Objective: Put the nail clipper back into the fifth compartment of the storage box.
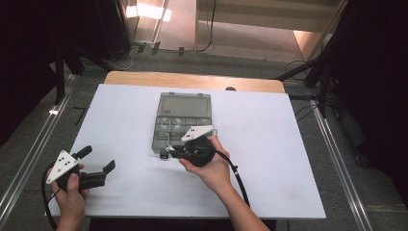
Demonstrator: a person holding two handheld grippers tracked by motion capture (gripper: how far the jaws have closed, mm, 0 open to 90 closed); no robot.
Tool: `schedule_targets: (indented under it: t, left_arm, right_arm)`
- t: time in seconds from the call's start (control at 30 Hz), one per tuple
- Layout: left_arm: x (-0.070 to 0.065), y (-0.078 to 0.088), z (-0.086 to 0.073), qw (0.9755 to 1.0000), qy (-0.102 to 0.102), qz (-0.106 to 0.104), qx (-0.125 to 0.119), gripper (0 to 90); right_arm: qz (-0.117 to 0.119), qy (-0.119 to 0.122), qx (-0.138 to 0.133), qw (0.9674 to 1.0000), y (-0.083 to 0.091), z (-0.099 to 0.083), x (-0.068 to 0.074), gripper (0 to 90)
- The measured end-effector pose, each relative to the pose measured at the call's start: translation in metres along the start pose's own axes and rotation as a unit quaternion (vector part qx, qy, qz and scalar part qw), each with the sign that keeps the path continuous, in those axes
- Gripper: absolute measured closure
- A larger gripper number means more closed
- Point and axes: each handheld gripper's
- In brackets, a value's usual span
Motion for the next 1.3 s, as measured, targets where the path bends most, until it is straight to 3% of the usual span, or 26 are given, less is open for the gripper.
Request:
schedule_targets:
  t: [0.57,1.3]
  left_arm:
    - [0.0,0.0,0.0,1.0,0.0,-0.001,0.0,0.0]
    - [0.0,0.0,0.0,1.0,0.0,-0.003,-0.001,0.0]
  right_arm:
    - [0.001,-0.019,-0.015,0.9997,-0.011,0.008,-0.007,79.0]
    - [-0.012,-0.039,-0.027,0.9988,-0.043,0.028,-0.011,79.0]
Point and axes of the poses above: each handheld gripper's, and its own axes: y roughly backward along the jaws, z roughly out of its top, x roughly to its left, and after that the axes turned 10 degrees about x, right-handed
